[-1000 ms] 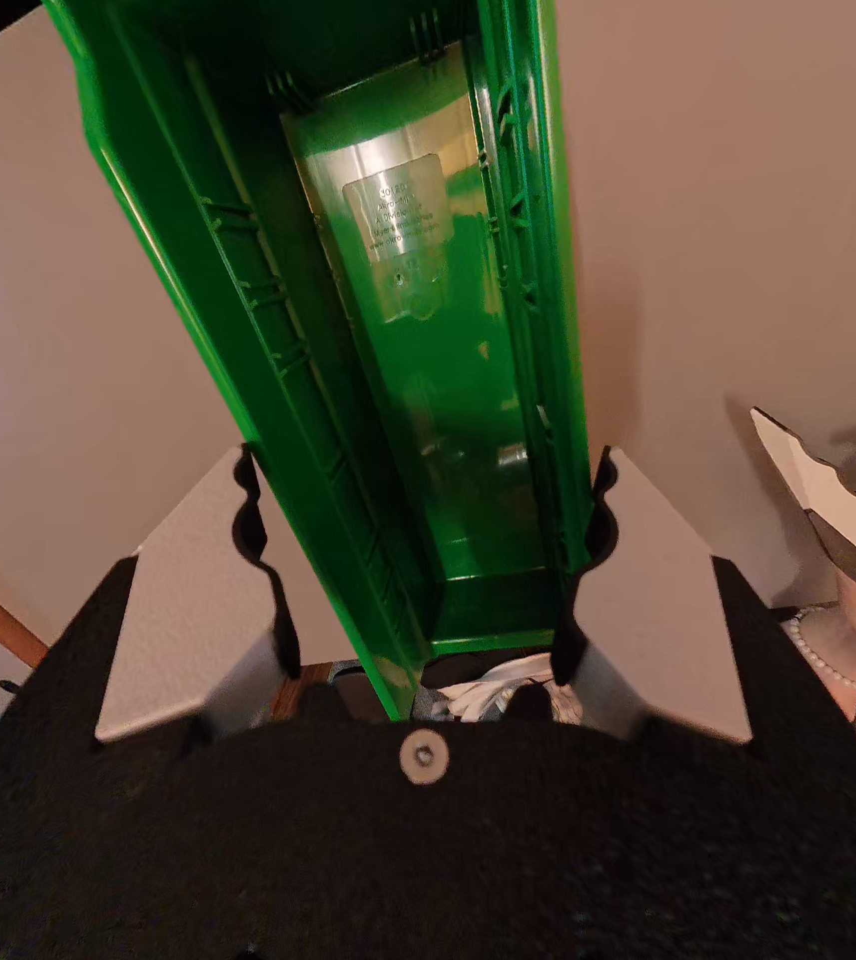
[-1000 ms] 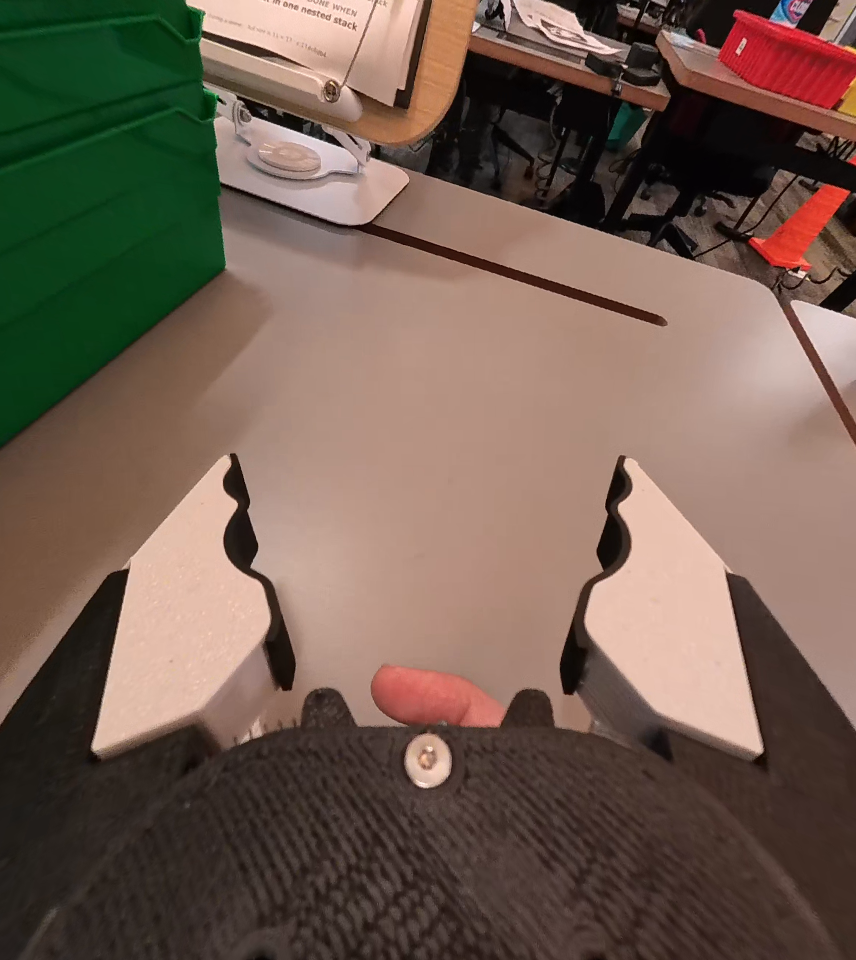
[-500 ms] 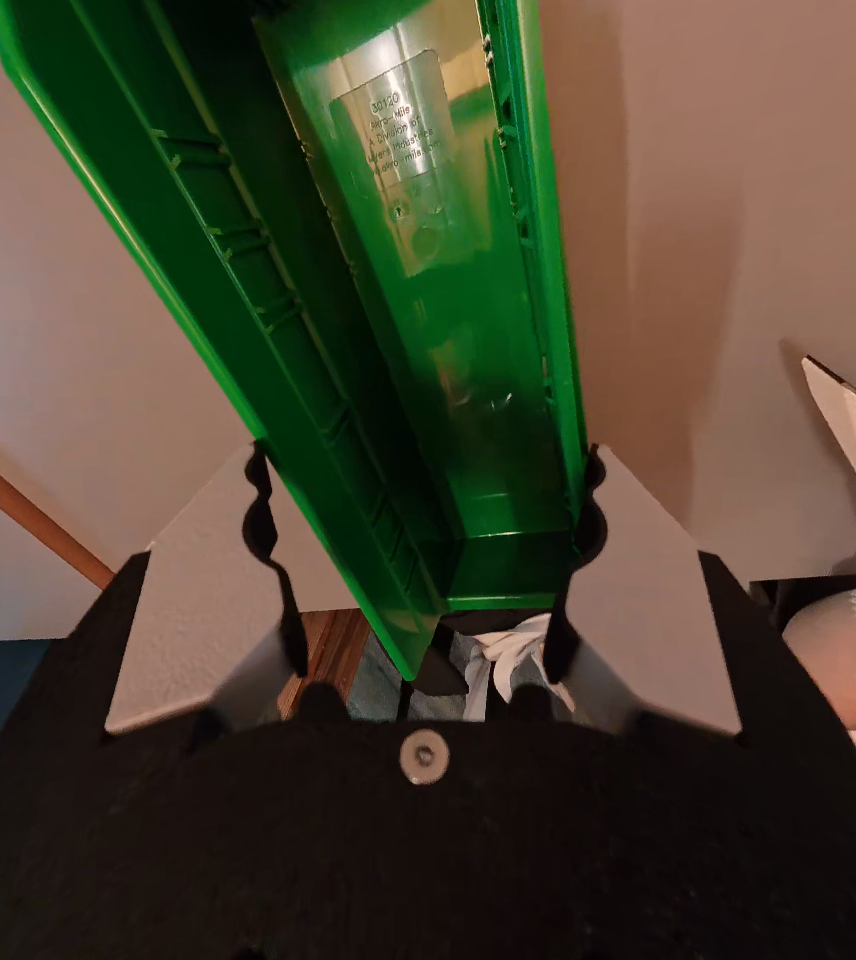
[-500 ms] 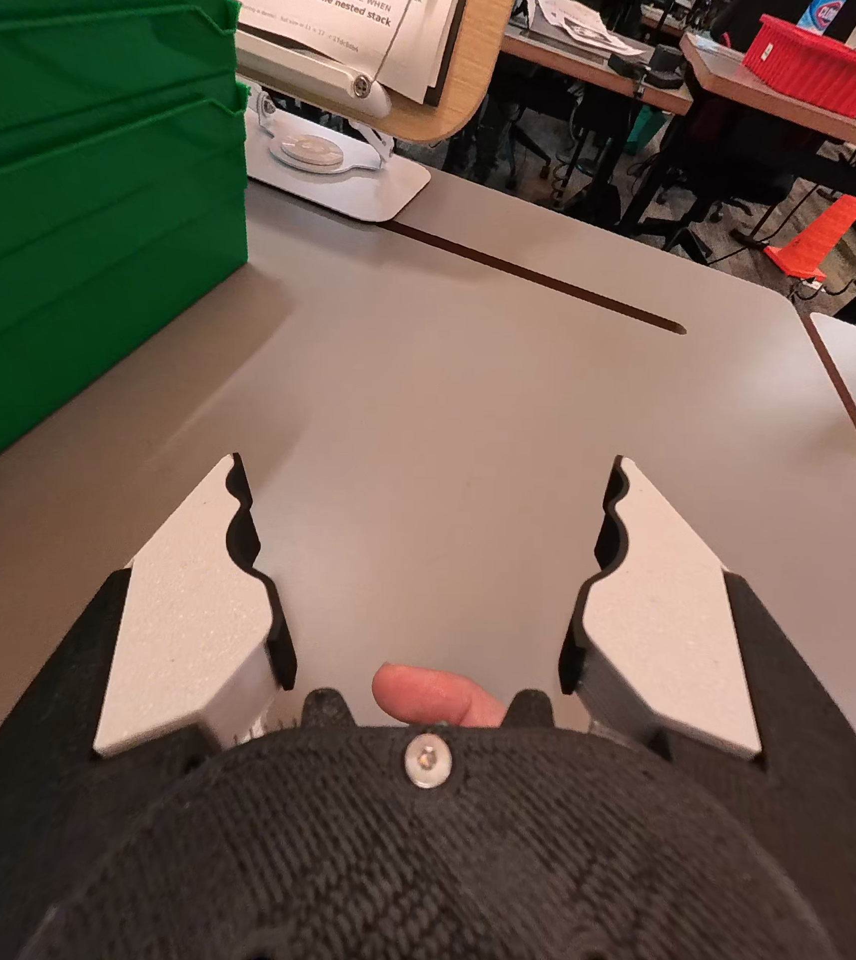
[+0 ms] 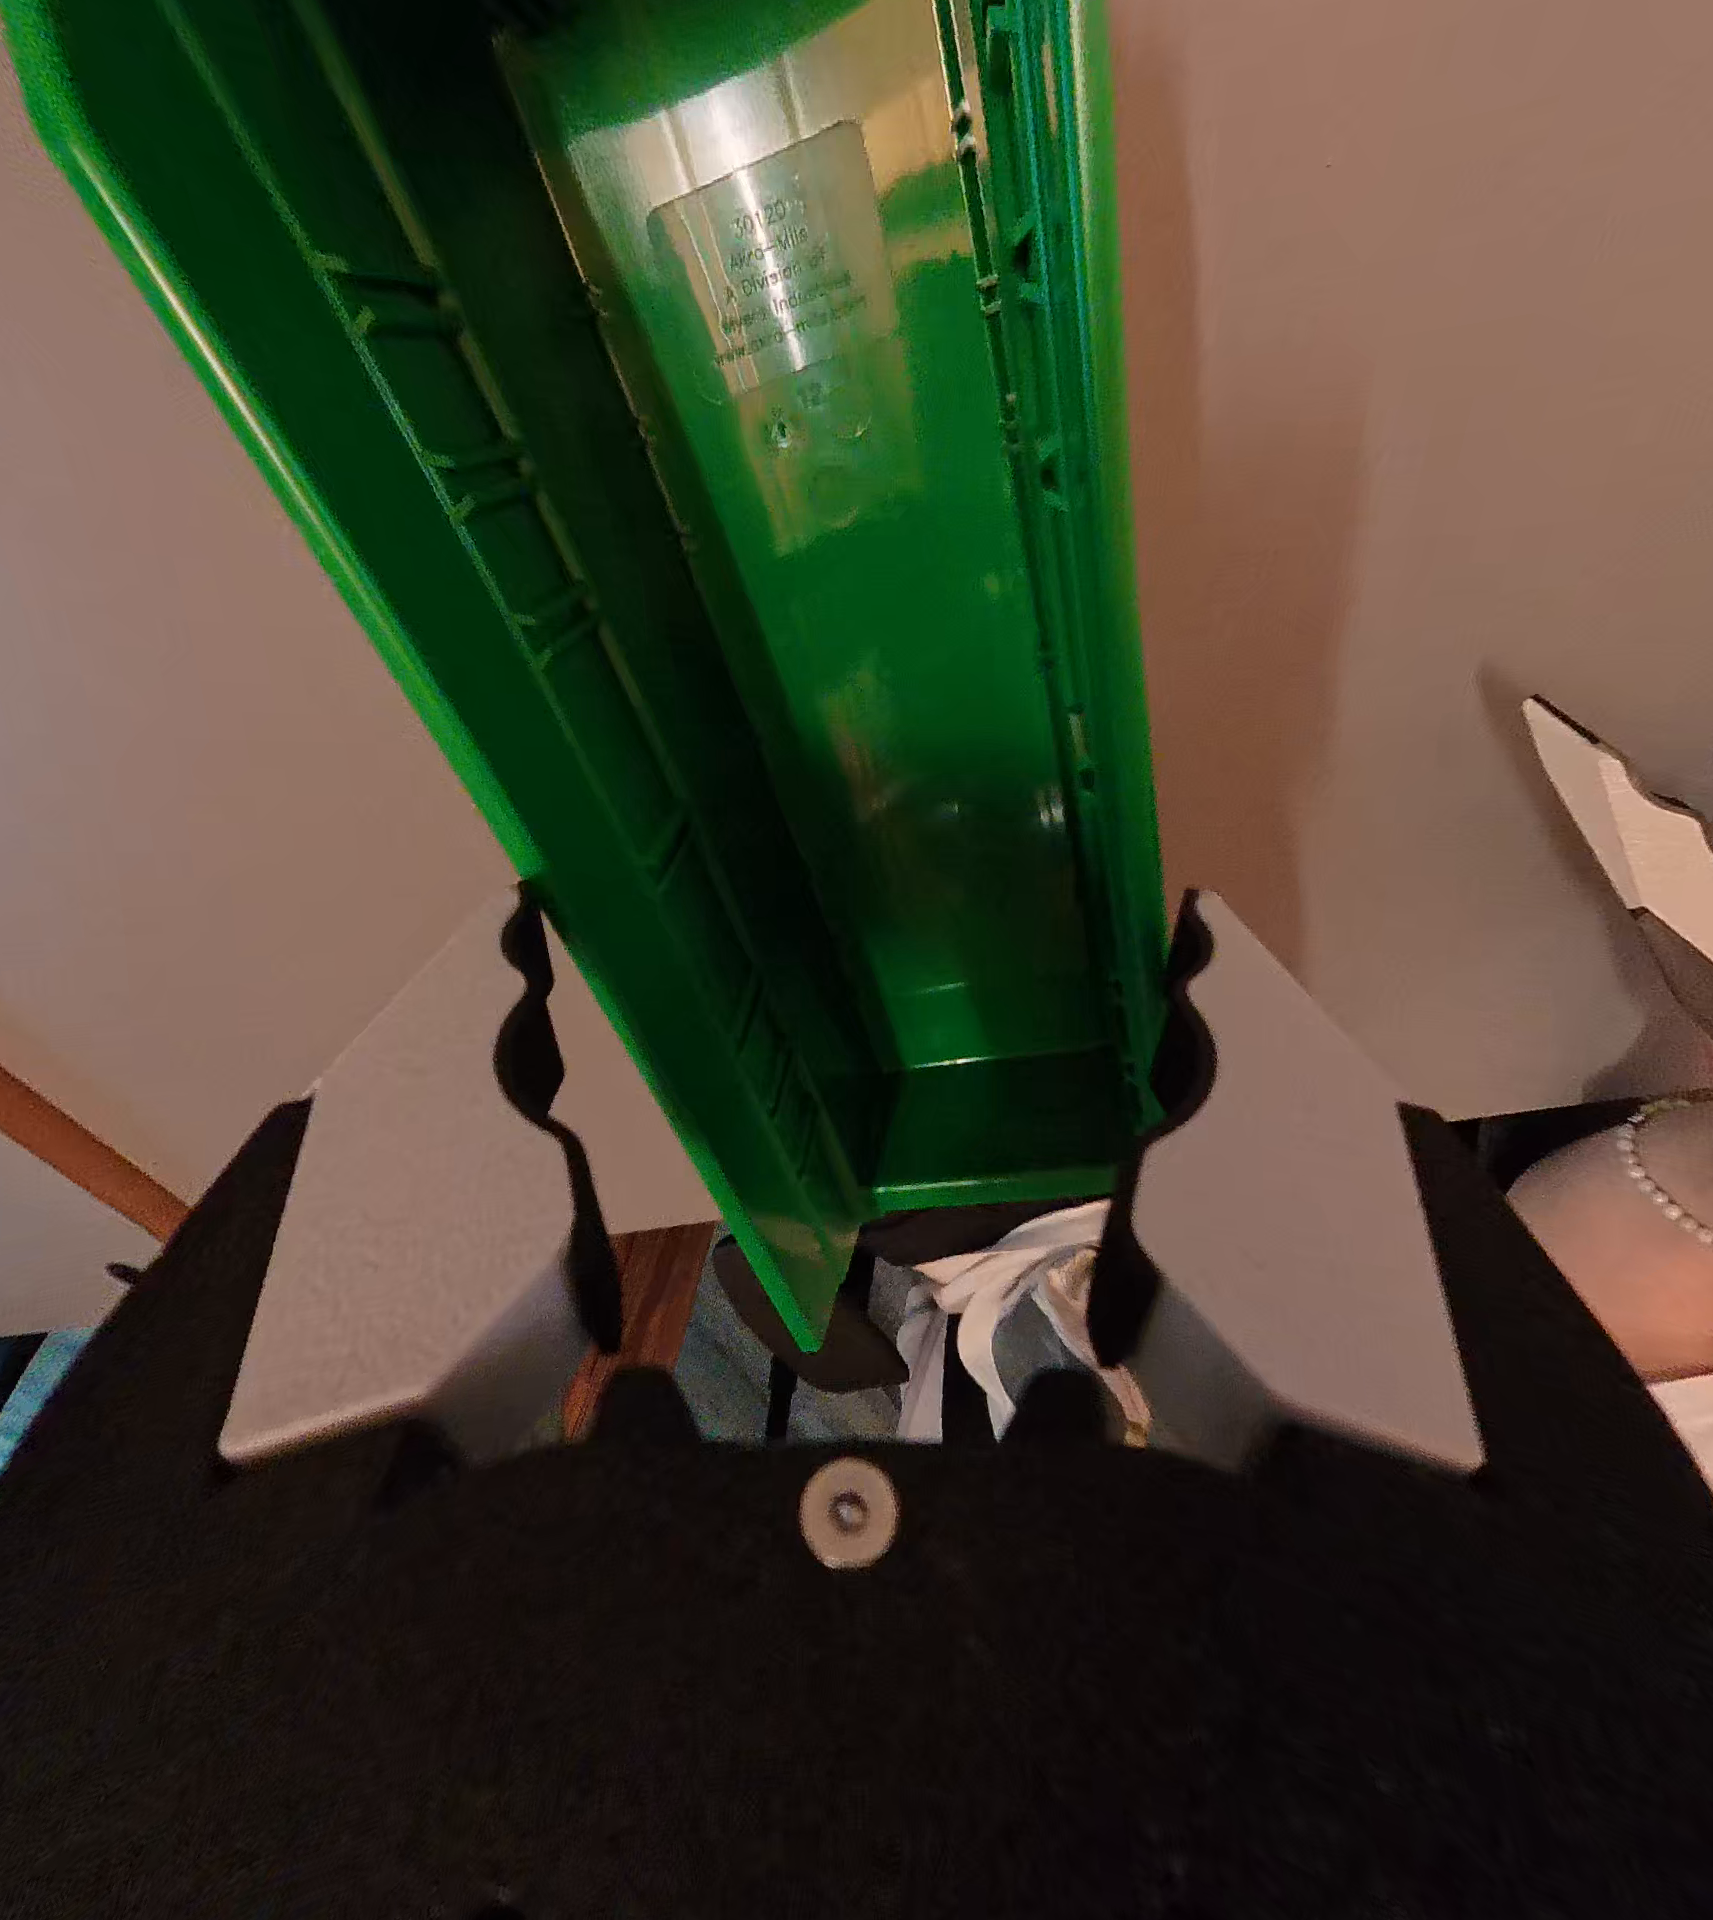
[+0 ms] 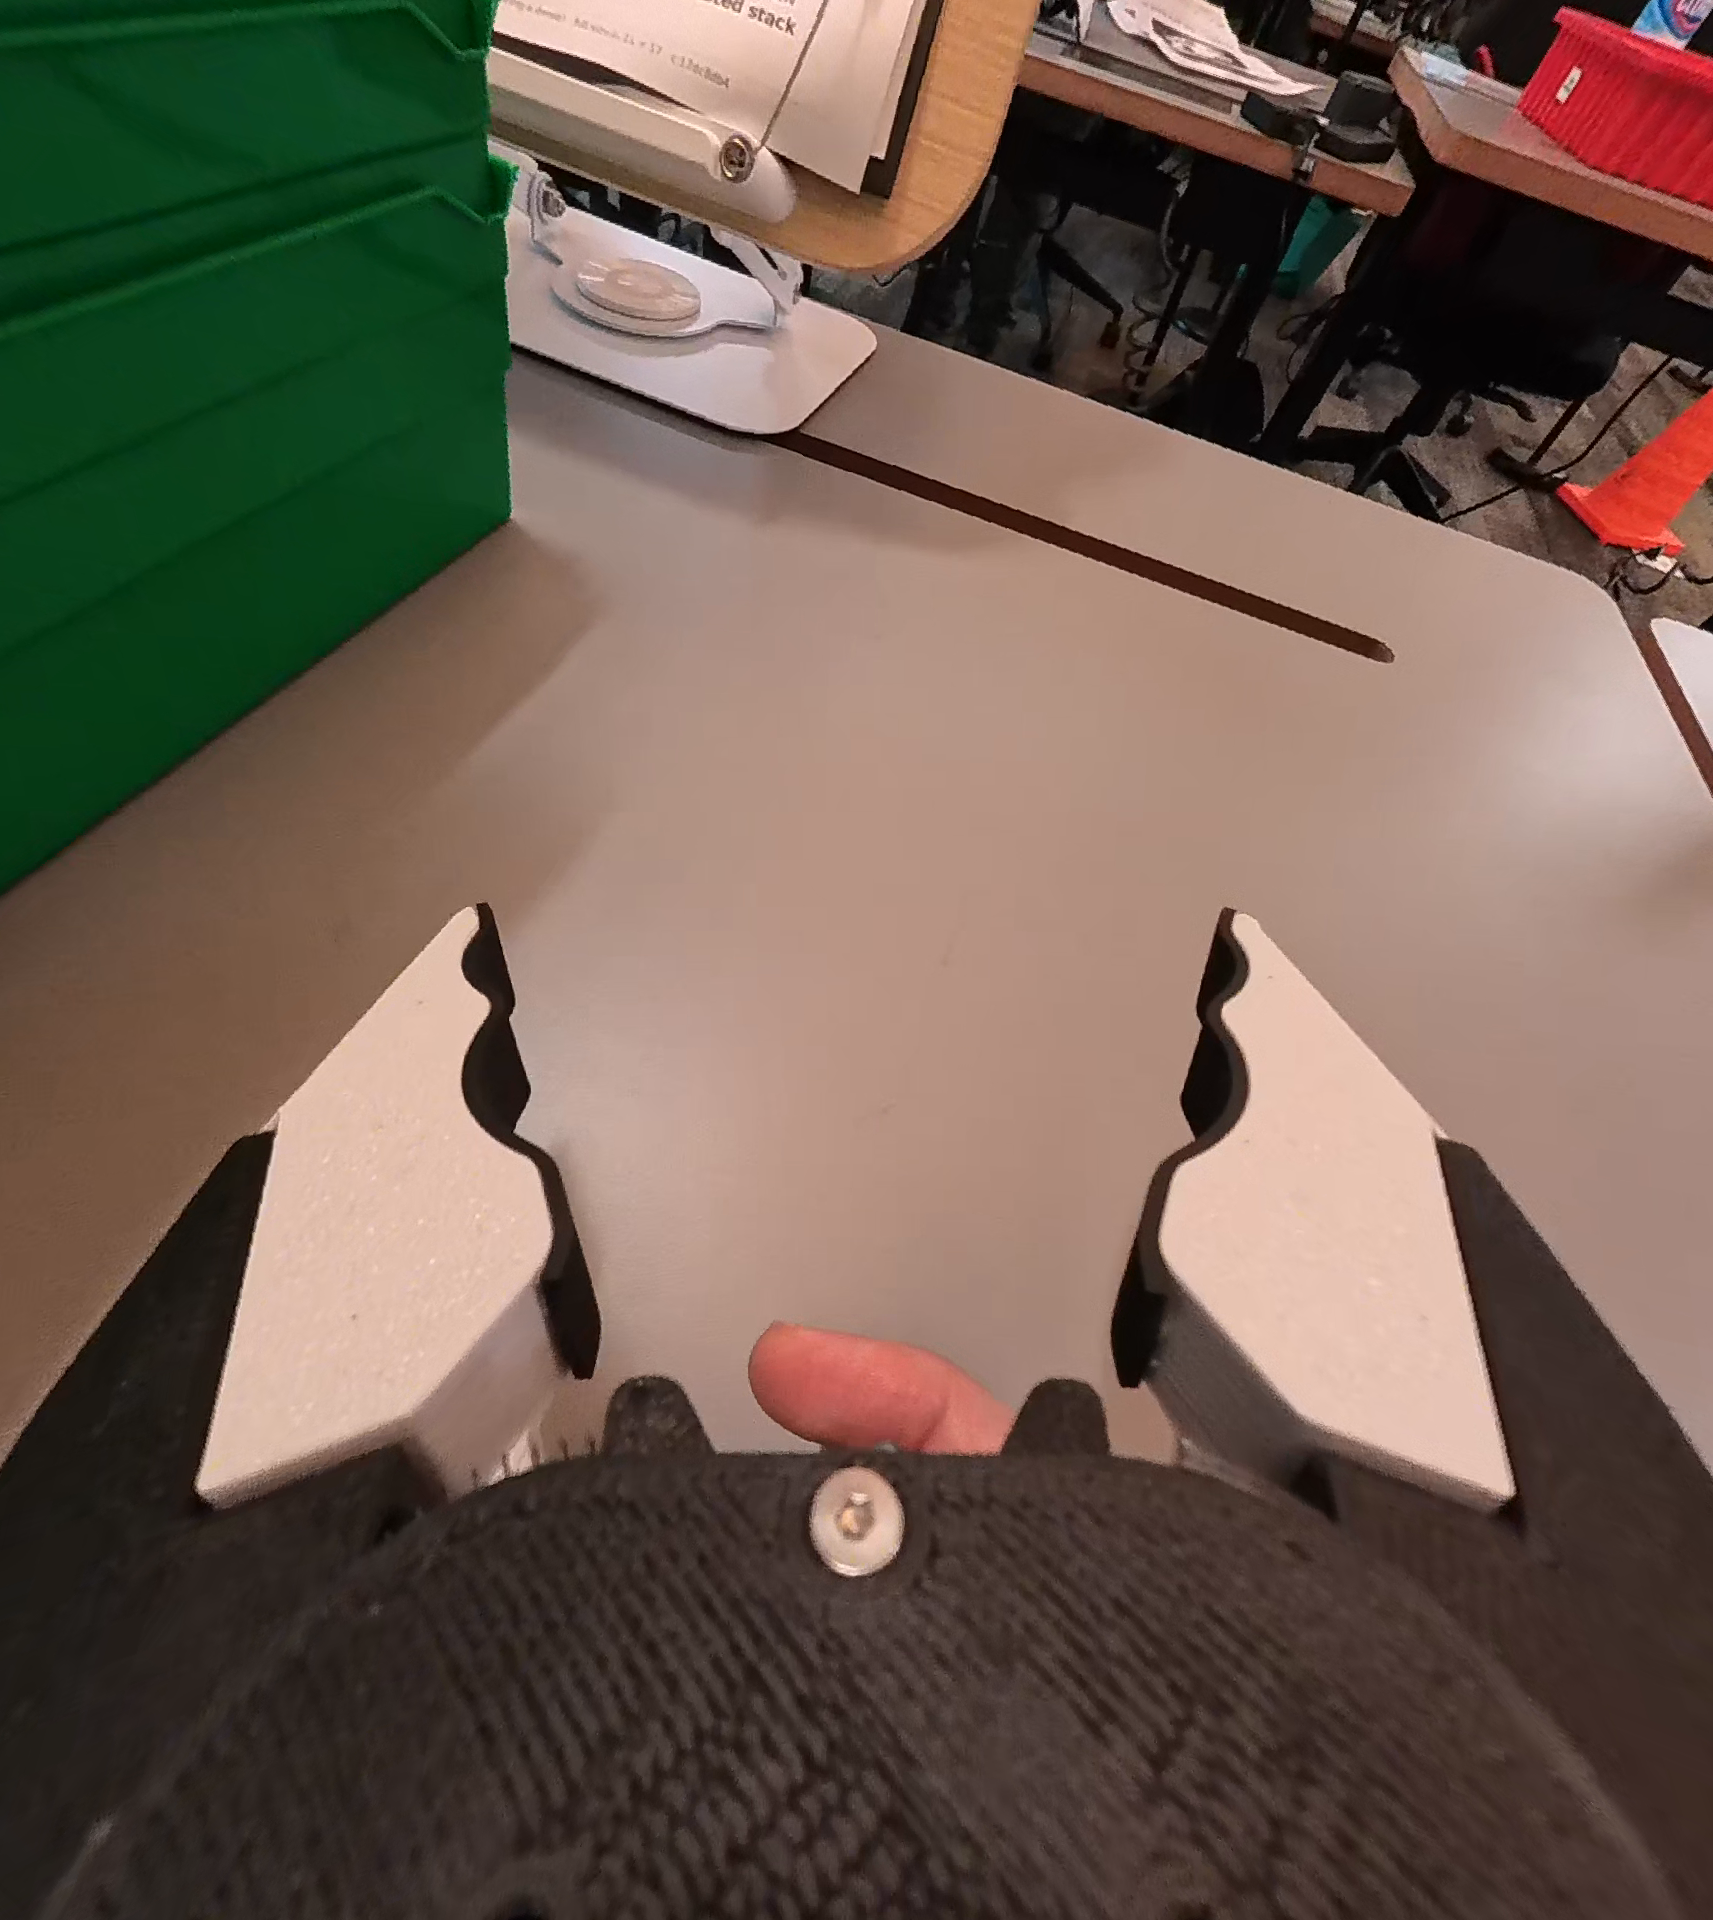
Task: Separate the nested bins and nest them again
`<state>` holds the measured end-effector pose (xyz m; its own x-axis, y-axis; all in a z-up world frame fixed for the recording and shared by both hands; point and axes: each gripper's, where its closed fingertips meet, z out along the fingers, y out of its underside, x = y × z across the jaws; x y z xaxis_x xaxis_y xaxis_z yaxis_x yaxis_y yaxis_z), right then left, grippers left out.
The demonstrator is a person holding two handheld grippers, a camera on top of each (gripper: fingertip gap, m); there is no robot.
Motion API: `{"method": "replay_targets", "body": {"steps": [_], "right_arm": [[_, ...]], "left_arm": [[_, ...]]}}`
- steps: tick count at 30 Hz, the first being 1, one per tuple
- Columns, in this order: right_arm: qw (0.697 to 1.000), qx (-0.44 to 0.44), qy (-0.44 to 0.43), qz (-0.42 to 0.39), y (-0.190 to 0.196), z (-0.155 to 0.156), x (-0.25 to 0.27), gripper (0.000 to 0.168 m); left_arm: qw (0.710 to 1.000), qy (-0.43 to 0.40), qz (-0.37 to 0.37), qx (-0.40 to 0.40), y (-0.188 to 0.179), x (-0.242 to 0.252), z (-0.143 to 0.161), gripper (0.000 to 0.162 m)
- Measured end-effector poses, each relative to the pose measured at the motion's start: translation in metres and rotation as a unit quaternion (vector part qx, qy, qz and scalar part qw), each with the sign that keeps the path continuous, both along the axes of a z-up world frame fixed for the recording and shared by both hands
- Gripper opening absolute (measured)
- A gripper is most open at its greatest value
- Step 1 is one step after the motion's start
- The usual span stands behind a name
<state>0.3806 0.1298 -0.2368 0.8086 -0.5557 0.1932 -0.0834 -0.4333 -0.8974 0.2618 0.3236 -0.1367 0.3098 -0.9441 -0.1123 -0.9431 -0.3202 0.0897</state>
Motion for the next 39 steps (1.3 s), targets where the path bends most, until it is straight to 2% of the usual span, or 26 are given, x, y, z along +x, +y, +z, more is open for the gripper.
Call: {"method": "replay_targets", "body": {"steps": [7,19,23,28,34,39], "right_arm": [[1.0,-0.005,-0.003,0.006,0.002,0.0,-0.003,0.129],[1.0,-0.006,-0.001,0.005,0.0,-0.001,-0.001,0.128],[1.0,-0.008,-0.002,0.009,0.002,-0.001,-0.003,0.127],[1.0,-0.013,-0.001,0.016,0.005,-0.004,-0.006,0.127],[1.0,-0.013,-0.003,0.025,0.01,-0.002,-0.012,0.127],[0.999,-0.019,-0.003,0.026,0.011,-0.003,-0.013,0.127]], "left_arm": [[1.0,-0.002,-0.002,0.001,0.0,0.0,0.003,0.103],[1.0,0.002,0.013,0.002,0.002,0.001,0.021,0.101],[1.0,-0.02,0.012,0.0,0.002,0.007,0.042,0.101],[0.998,-0.059,0.013,-0.005,0.005,0.009,0.086,0.1],[0.995,-0.087,0.037,0.023,0.047,-0.02,0.131,0.1],[0.992,-0.084,0.082,0.044,0.105,-0.071,0.132,0.1]]}}
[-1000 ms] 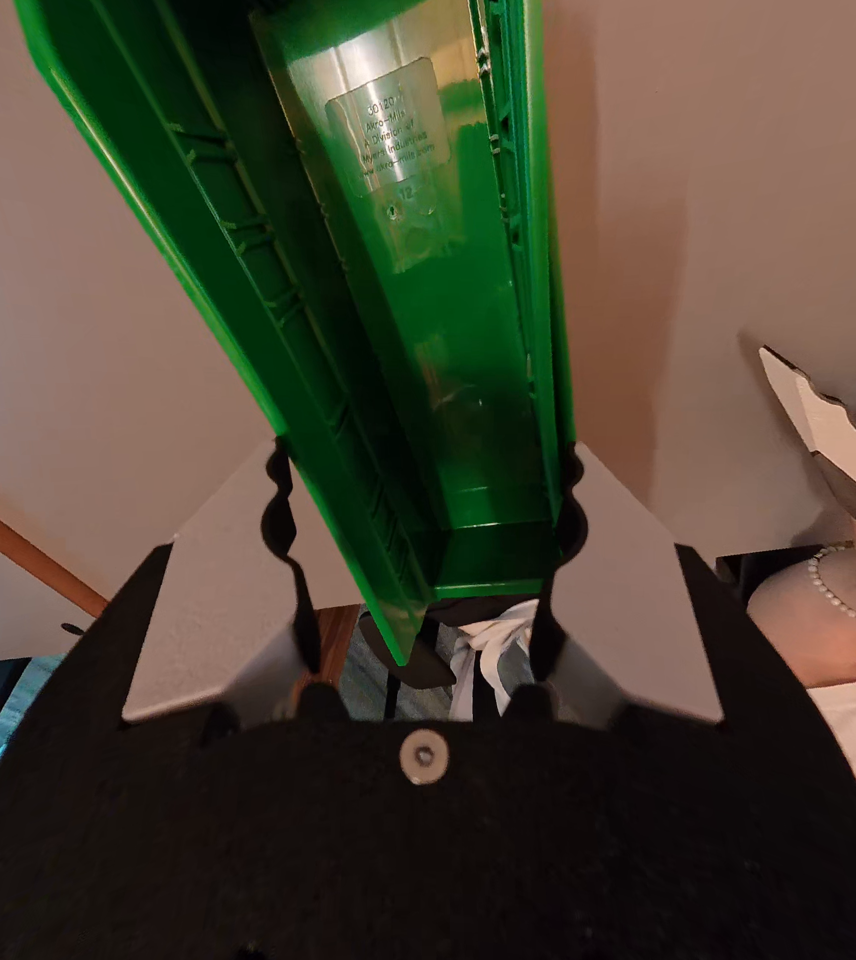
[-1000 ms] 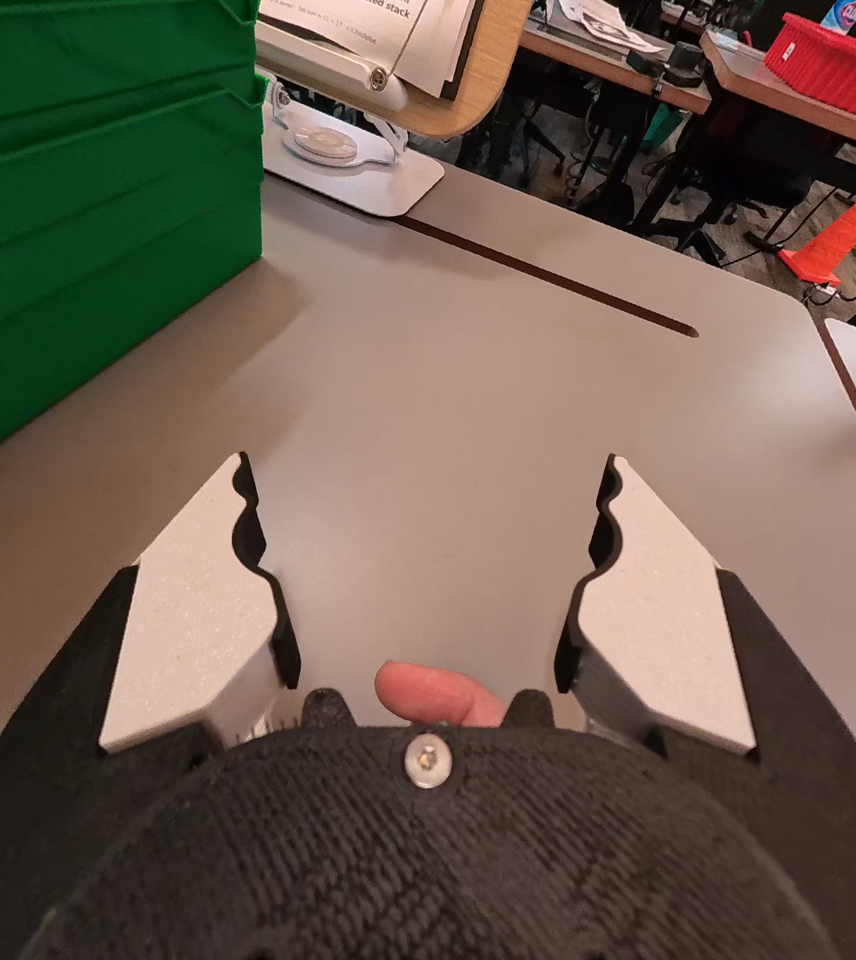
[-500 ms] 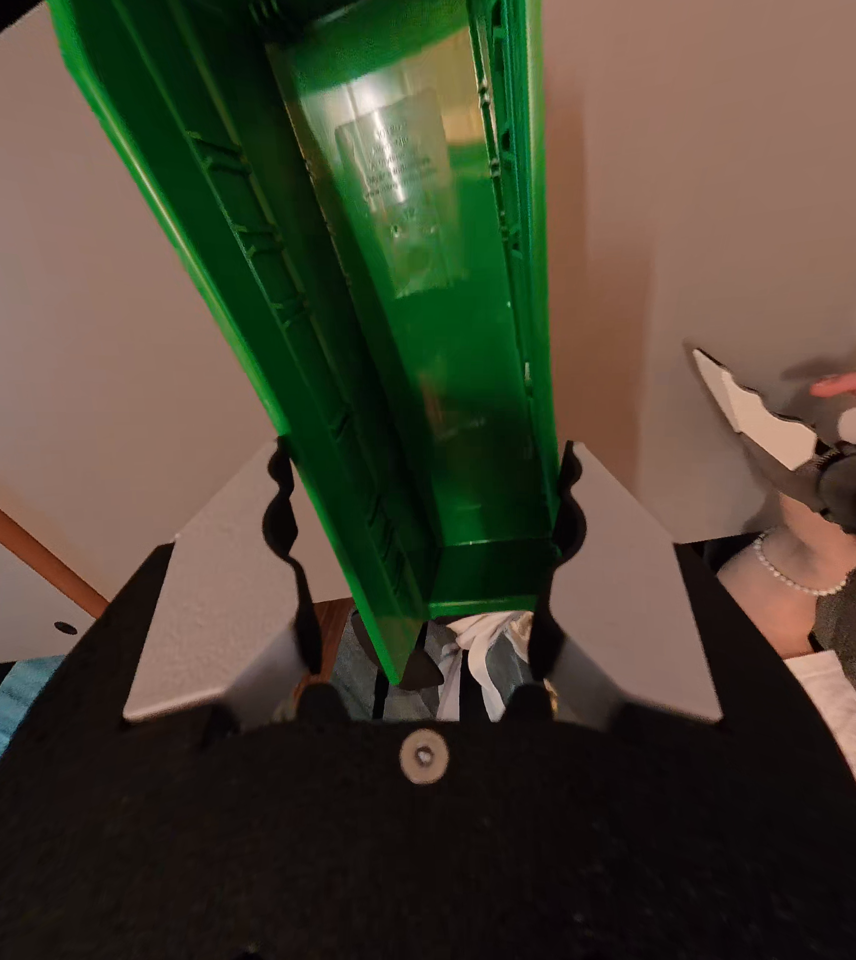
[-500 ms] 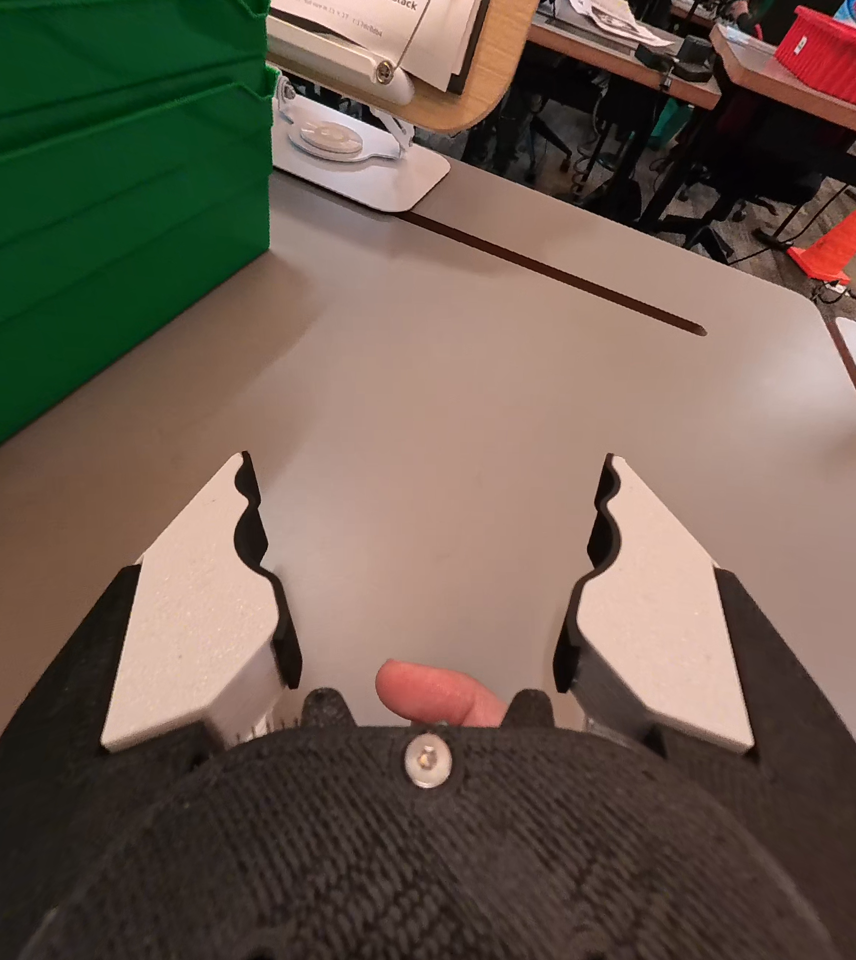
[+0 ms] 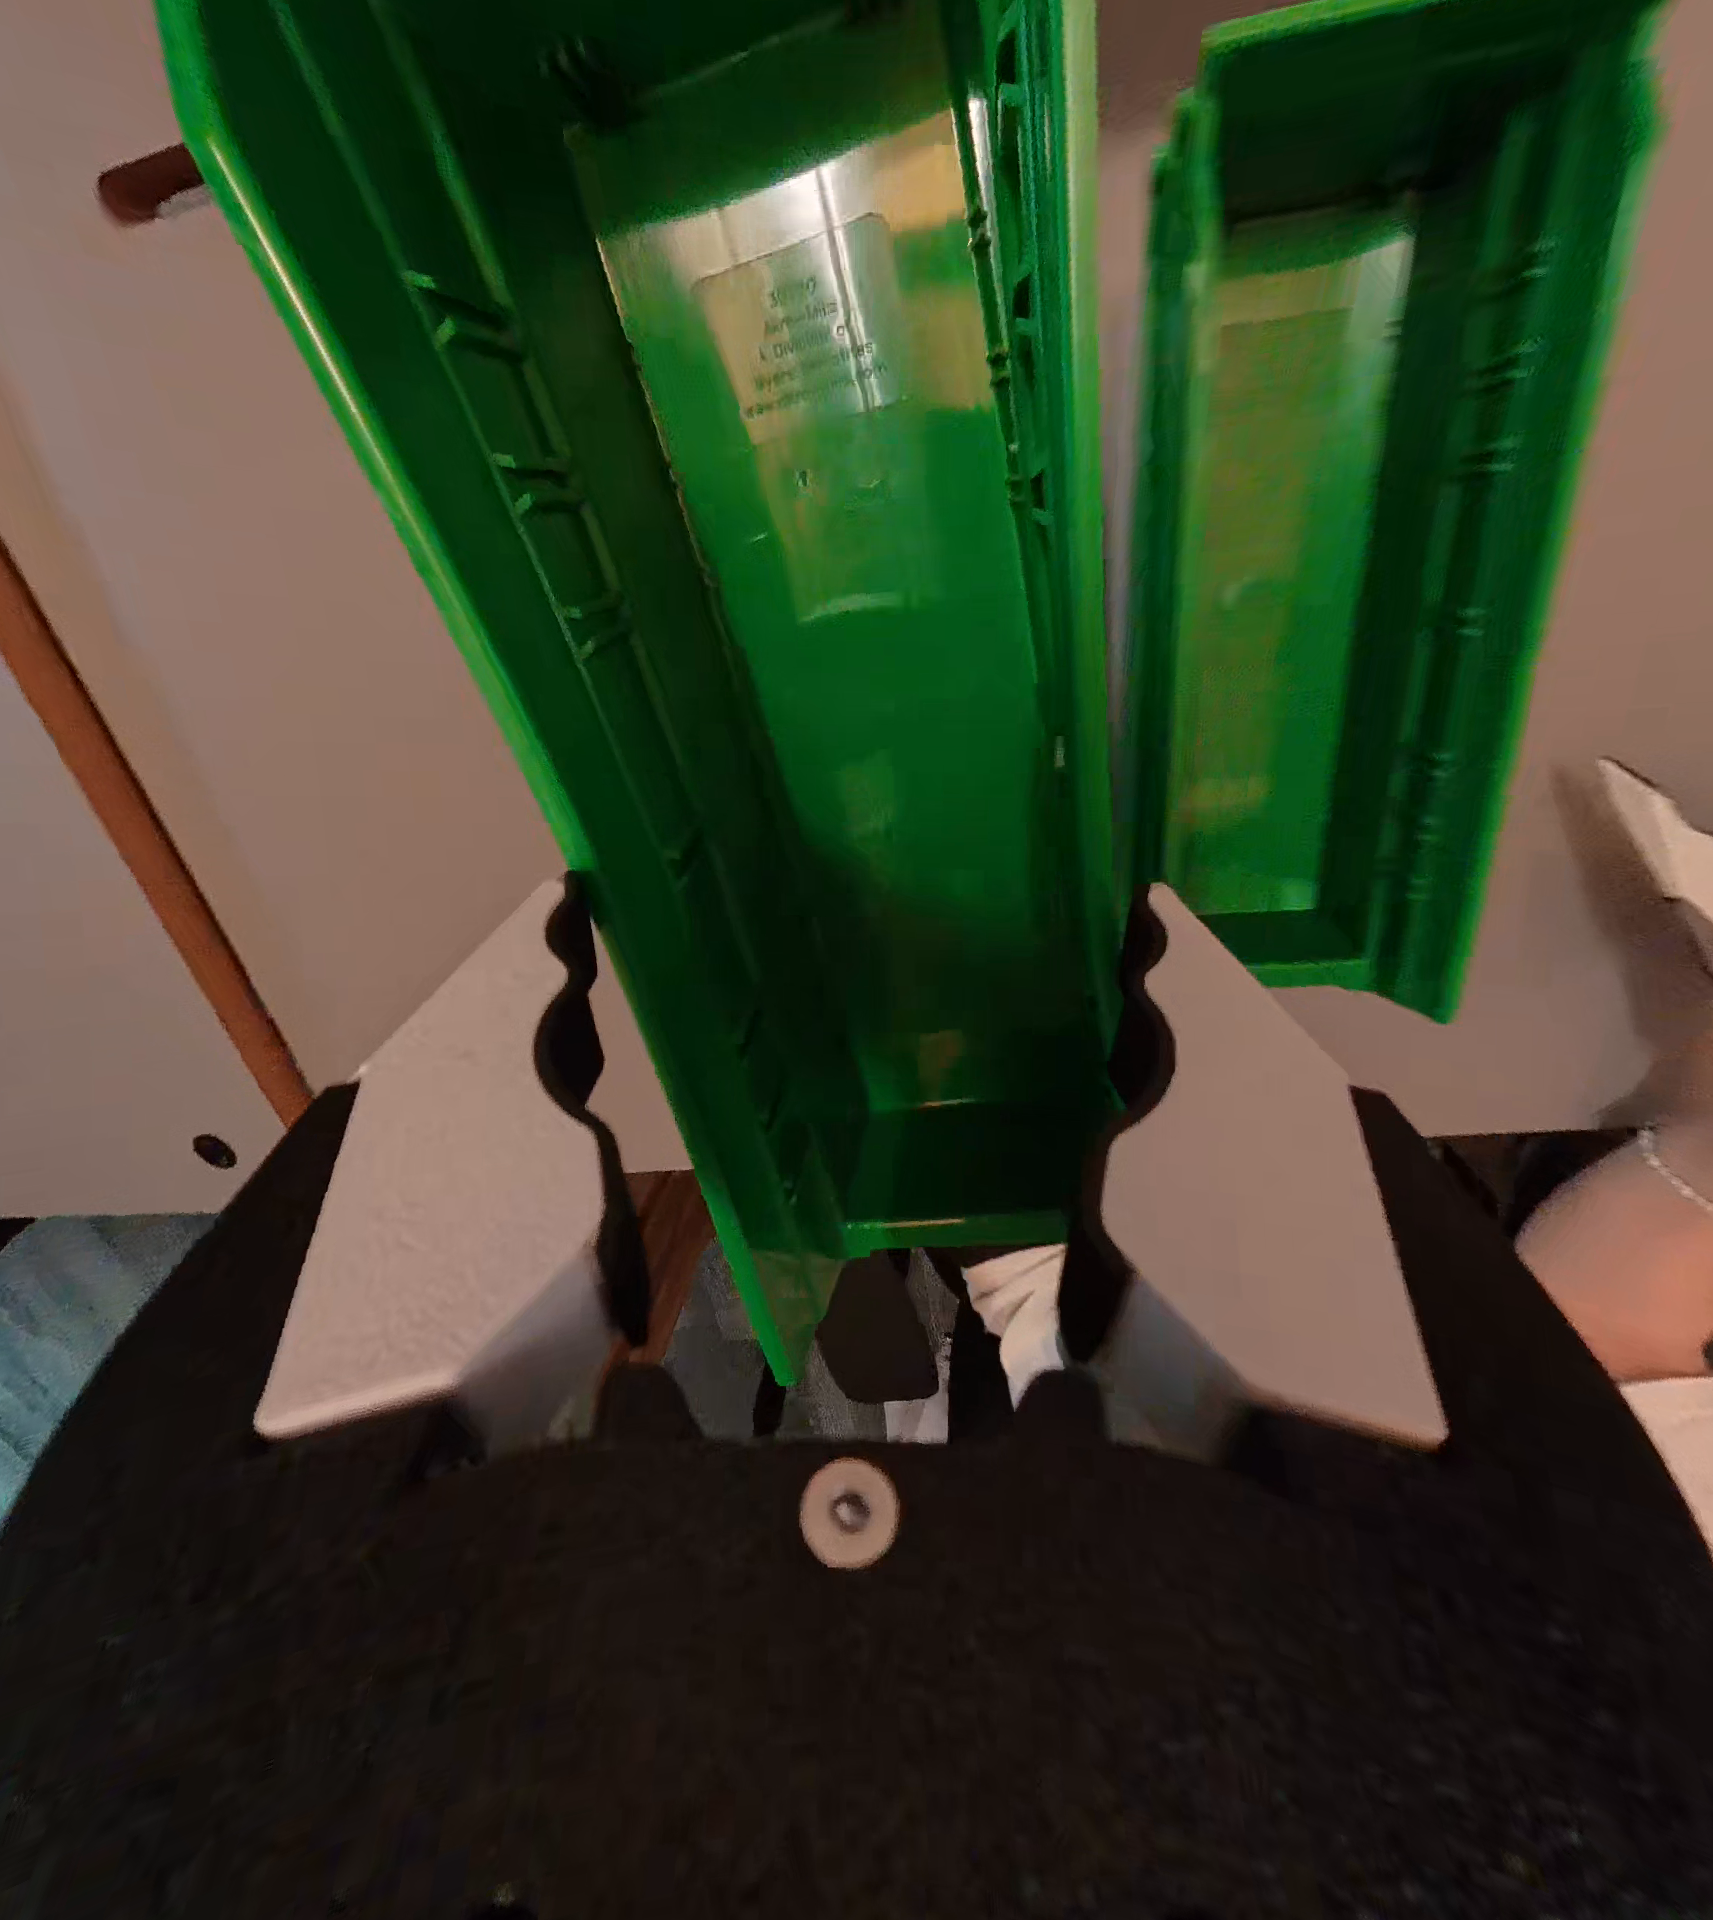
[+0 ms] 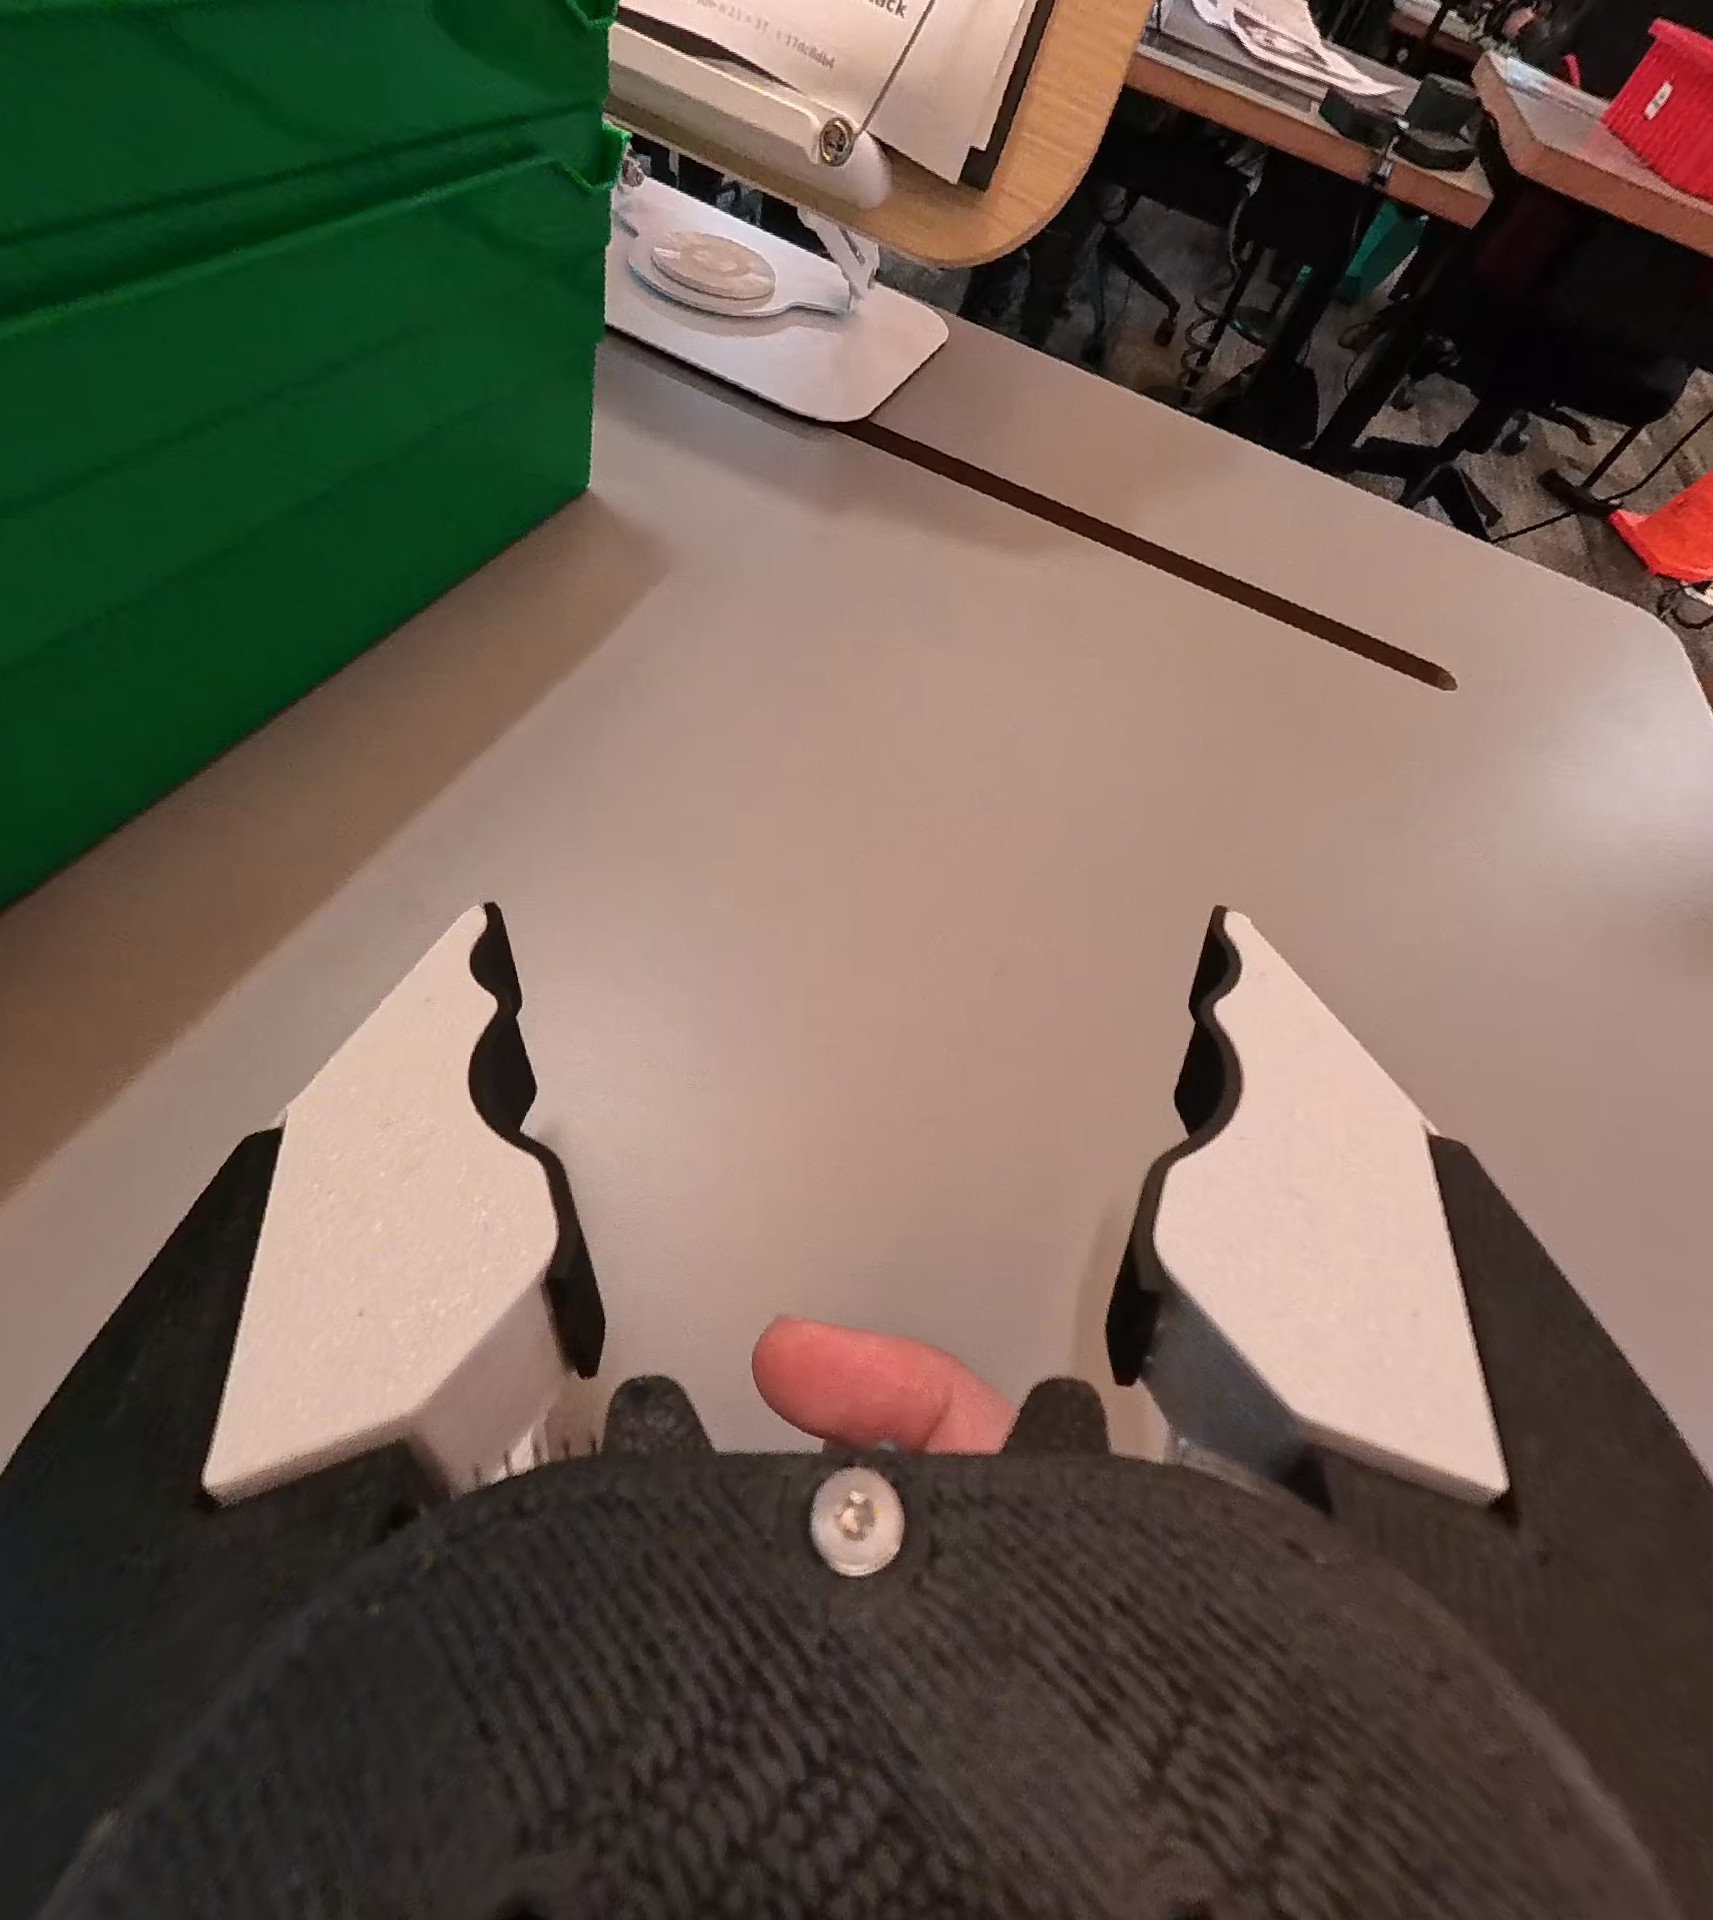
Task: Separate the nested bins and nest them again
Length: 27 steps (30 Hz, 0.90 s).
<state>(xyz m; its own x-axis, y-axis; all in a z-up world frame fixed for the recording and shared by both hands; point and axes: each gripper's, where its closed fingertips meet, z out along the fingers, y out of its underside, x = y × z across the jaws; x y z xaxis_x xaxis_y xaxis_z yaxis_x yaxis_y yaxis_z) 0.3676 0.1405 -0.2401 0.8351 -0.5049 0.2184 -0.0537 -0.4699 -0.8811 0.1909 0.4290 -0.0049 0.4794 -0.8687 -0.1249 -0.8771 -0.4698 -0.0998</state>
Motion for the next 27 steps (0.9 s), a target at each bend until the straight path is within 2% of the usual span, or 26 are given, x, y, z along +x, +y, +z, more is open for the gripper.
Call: {"method": "replay_targets", "body": {"steps": [5,14,19,27], "right_arm": [[1.0,-0.006,0.001,0.001,0.0,-0.001,-0.001,0.127],[1.0,-0.022,0.004,0.008,0.005,-0.007,-0.005,0.127],[0.999,-0.051,-0.01,-0.001,-0.001,-0.012,-0.001,0.127],[0.999,0.014,0.038,0.001,0.003,-0.003,-0.009,0.128]], "left_arm": [[1.0,-0.003,0.027,0.002,0.058,-0.048,-0.033,0.101],[0.997,0.009,0.063,-0.05,0.132,-0.116,-0.136,0.1],[0.995,-0.005,0.074,-0.066,0.16,-0.131,-0.177,0.1],[0.997,-0.008,0.056,-0.046,0.19,-0.136,-0.219,0.101]]}}
